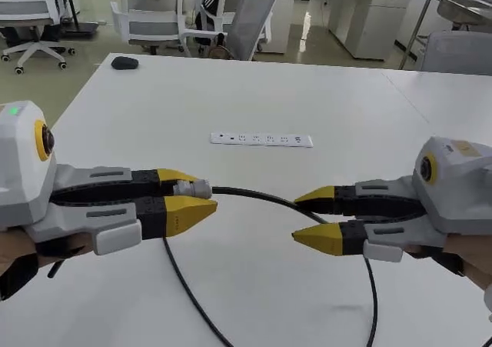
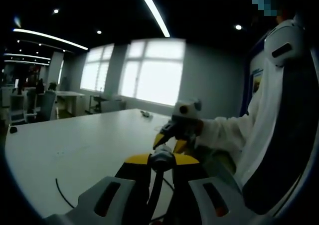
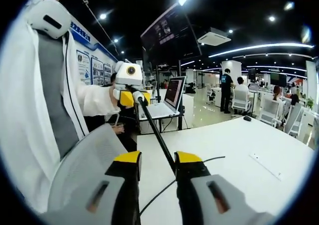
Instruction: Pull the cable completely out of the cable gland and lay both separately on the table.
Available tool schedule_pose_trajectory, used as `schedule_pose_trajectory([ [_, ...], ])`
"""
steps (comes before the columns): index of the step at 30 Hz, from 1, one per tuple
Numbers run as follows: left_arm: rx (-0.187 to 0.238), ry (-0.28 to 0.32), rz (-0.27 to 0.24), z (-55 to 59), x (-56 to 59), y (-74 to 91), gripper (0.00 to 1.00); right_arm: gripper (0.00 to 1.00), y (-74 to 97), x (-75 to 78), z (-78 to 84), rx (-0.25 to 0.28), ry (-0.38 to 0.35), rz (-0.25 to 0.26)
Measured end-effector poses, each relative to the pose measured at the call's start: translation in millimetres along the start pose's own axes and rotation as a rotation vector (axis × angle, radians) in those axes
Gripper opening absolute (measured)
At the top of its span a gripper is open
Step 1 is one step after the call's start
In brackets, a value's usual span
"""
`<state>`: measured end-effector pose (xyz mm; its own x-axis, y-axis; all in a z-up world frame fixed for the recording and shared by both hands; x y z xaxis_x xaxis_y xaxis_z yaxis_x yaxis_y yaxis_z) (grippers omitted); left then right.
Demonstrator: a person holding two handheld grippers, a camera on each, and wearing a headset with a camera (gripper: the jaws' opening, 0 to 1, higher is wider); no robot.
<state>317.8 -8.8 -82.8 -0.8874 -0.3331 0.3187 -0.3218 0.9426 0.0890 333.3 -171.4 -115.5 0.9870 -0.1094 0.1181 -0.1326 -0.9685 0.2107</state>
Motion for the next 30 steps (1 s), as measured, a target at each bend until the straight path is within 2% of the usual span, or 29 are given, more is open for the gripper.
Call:
schedule_pose_trajectory([
  [3, -0.014, -0.008, 0.005, 1.1, 2.1, -3.4, 0.17, 0.27, -8.6, -1.2, -19.0, 0.032, 0.051, -0.024],
  [7, -0.019, -0.013, 0.011, 1.2, 3.7, -5.0, 0.17, 0.27, -17.8, -2.2, -35.3, 0.059, 0.091, -0.050],
  [11, -0.017, -0.015, 0.020, 0.8, 6.3, -6.4, 0.17, 0.27, -26.7, -4.7, -43.7, 0.076, 0.119, -0.081],
  [16, -0.020, -0.016, 0.031, 1.1, 9.4, -8.2, 0.17, 0.24, -37.1, -9.0, -43.7, 0.066, 0.139, -0.127],
  [22, -0.020, -0.012, 0.042, 2.7, 11.2, -10.8, 0.17, 0.15, -40.2, -12.5, -41.2, 0.063, 0.145, -0.158],
  [26, -0.019, -0.004, 0.048, 4.0, 11.7, -12.3, 0.17, 0.07, -39.4, -10.5, -39.0, 0.061, 0.146, -0.150],
  [30, -0.016, -0.002, 0.049, 4.0, 10.9, -13.0, 0.17, 0.07, -39.3, -10.2, -37.9, 0.063, 0.140, -0.149],
])
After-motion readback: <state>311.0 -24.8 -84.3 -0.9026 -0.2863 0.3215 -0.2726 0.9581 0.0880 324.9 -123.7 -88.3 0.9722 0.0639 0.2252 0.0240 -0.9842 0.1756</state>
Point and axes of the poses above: the centre of the closed fingertips' face, and the gripper's own axes: y roughly backward along the fingers, x roughly to its right, z roughly out of its underside, the point moved 5 cm from there along y, roughly backward along the fingers, and after that the axes turned 8 degrees about y, right-handed, at the moved point
